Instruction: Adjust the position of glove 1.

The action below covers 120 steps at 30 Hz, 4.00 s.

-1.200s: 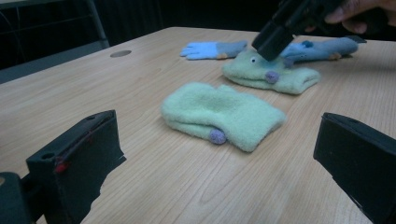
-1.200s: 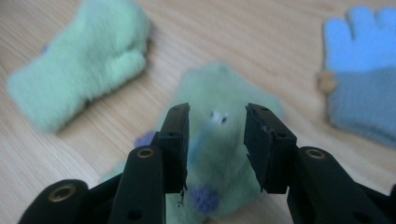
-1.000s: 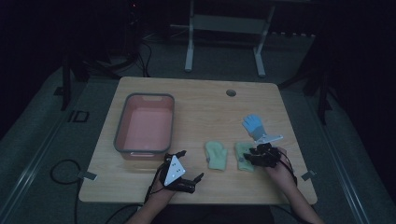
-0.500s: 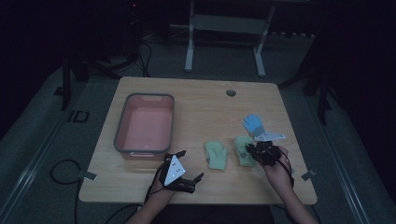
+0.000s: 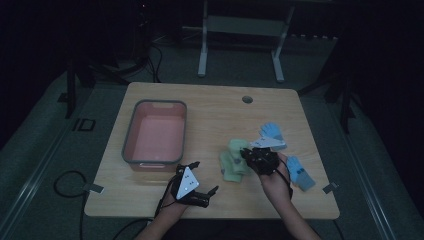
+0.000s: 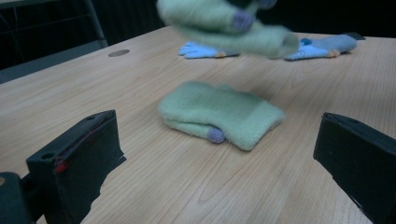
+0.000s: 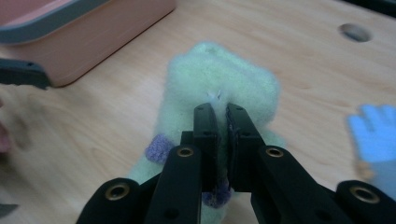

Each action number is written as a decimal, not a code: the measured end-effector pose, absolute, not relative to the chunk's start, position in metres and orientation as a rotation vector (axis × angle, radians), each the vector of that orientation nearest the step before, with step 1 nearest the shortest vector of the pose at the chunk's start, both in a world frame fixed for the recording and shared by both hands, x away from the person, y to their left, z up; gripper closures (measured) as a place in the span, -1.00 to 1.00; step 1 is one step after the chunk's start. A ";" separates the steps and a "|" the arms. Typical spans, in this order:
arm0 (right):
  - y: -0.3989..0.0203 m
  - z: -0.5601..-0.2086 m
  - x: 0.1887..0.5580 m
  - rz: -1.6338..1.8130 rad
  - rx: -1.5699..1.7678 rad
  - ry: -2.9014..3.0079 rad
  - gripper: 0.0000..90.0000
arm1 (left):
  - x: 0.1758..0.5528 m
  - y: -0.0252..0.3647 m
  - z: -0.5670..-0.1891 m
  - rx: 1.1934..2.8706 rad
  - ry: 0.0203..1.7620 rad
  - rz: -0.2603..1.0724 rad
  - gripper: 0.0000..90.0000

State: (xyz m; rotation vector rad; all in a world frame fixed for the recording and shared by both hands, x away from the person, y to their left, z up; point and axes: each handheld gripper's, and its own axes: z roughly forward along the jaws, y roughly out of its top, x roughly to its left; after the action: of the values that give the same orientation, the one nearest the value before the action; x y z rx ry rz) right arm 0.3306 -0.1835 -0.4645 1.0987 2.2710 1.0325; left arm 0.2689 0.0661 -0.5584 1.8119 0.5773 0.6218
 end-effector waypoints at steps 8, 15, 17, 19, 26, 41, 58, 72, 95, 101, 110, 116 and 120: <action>-0.168 -0.489 0.332 0.971 1.157 2.313 0.87 | 0.268 0.065 -0.558 1.815 0.575 0.635 -0.99; -0.162 -0.503 0.339 0.949 1.215 2.322 0.87 | 0.268 0.066 -0.559 1.807 0.589 0.634 -0.99; -0.159 -0.508 0.340 0.927 1.212 2.325 0.86 | 0.269 0.066 -0.558 1.808 0.587 0.631 -0.99; -0.157 -0.515 0.341 0.912 1.206 2.340 0.85 | 0.268 0.066 -0.559 1.809 0.584 0.632 -0.99; -0.164 -0.516 0.342 0.950 1.207 2.352 0.67 | 0.269 0.067 -0.559 1.798 0.543 0.611 -0.94; -0.216 -0.489 0.374 1.212 0.865 2.493 0.39 | 0.270 0.042 -0.536 1.968 0.491 0.492 -0.87; -0.199 -0.538 0.424 1.211 0.971 2.725 -0.13 | 0.322 -0.009 -0.552 2.260 0.236 0.434 -0.24; -0.195 -0.536 0.420 1.198 1.012 2.781 0.52 | 0.324 -0.015 -0.549 2.319 0.214 0.543 0.49; -0.171 -0.479 0.416 1.294 0.892 2.705 0.56 | 0.328 0.014 -0.479 2.368 0.202 0.565 0.61; -0.154 -0.459 0.420 1.308 0.857 2.688 0.56 | 0.331 0.027 -0.460 2.383 0.207 0.607 0.63; -0.124 -0.435 0.428 1.311 0.804 2.681 0.56 | 0.335 0.051 -0.441 2.386 0.247 0.647 0.64; -0.100 -0.424 0.432 1.299 0.749 2.690 0.56 | 0.336 0.070 -0.432 2.391 0.278 0.666 0.64; -0.086 -0.421 0.434 1.306 0.733 2.701 0.56 | 0.336 0.083 -0.429 2.399 0.295 0.676 0.64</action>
State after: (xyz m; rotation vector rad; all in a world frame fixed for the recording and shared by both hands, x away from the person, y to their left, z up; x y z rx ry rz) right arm 0.4338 -0.0857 -0.4206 0.7332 2.7006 1.3057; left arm 0.3358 0.0832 -0.4289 2.3989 0.2950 0.6758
